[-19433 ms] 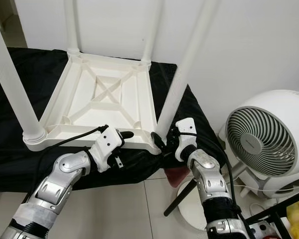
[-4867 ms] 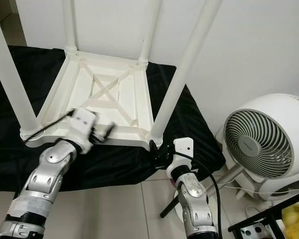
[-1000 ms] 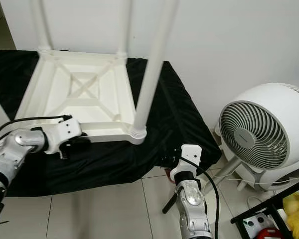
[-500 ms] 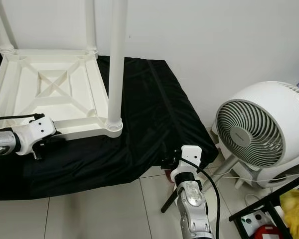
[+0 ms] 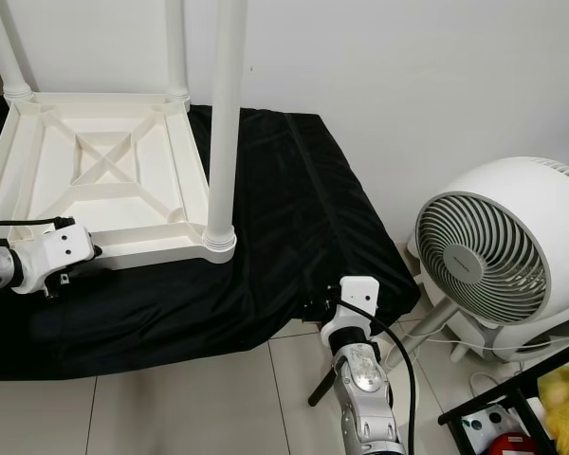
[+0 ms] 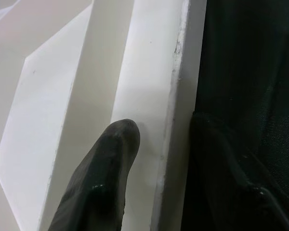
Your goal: Building children table
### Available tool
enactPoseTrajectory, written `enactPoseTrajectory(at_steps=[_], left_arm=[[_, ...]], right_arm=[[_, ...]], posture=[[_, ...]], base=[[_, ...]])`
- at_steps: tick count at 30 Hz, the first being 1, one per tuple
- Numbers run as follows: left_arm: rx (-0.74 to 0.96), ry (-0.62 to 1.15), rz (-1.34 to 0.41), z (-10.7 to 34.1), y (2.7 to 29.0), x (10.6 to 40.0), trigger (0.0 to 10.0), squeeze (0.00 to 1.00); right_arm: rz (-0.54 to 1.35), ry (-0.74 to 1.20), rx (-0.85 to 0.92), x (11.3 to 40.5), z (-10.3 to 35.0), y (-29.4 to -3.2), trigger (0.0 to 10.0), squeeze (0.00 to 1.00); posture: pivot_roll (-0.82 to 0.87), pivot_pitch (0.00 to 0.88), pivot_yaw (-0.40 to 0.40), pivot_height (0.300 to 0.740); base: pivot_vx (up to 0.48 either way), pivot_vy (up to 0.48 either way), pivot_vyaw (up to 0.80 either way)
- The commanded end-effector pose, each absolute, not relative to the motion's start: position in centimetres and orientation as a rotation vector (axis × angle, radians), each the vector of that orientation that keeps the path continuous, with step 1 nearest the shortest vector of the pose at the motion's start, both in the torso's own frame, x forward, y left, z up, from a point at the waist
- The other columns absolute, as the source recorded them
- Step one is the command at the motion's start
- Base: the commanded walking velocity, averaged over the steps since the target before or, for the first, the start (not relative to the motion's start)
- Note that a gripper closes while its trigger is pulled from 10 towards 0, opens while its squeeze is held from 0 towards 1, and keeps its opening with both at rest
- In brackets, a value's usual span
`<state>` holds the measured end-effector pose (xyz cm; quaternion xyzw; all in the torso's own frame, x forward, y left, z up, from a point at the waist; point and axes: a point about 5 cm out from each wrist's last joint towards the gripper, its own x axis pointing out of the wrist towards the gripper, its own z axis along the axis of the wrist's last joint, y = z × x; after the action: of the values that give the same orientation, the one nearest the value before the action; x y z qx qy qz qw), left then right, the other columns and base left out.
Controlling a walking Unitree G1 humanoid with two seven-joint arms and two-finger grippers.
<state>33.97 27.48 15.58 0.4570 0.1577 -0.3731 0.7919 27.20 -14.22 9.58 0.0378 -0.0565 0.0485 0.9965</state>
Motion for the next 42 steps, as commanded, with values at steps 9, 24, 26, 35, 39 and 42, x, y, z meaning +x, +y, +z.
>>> enactPoseTrajectory(at_steps=[9,24,26,35,39,42], left_arm=[[1.197,0.287,-0.658,17.2,29.2,33.9,10.0,0.0],[0.917,0.213,-0.6,20.1,31.2,33.3,10.0,0.0],[0.886,0.201,-0.624,20.0,30.8,33.2,10.0,0.0],[0.511,-0.001,-0.895,19.8,24.0,31.8,10.0,0.0],[0.404,-0.09,-0.842,20.0,22.3,32.0,10.0,0.0],[0.336,-0.143,-0.687,19.3,21.0,32.4,10.0,0.0]], right_arm=[[0.104,-0.096,0.058,27.2,9.4,-14.6,10.0,0.0],[0.144,-0.093,0.064,27.6,9.3,-13.7,10.0,0.0],[0.146,-0.094,0.064,27.7,9.3,-13.7,10.0,0.0],[0.176,-0.1,0.062,28.0,9.5,-13.5,10.0,0.0],[0.186,-0.107,0.07,28.2,9.8,-13.5,10.0,0.0],[0.203,-0.122,0.078,28.7,10.3,-13.6,10.0,0.23]], posture=[[-0.01,0.033,-0.149,0.74],[0.01,0.013,-0.162,0.74],[0.01,0.012,-0.162,0.74],[0.01,0.007,-0.169,0.74],[0.01,0.012,-0.176,0.74],[0.01,0.019,-0.178,0.74]], base=[[0.0,0.0,0.0],[0.0,0.0,0.0],[0.0,0.0,0.0],[0.0,0.0,0.0],[0.0,0.0,0.0],[0.0,0.0,0.0]])
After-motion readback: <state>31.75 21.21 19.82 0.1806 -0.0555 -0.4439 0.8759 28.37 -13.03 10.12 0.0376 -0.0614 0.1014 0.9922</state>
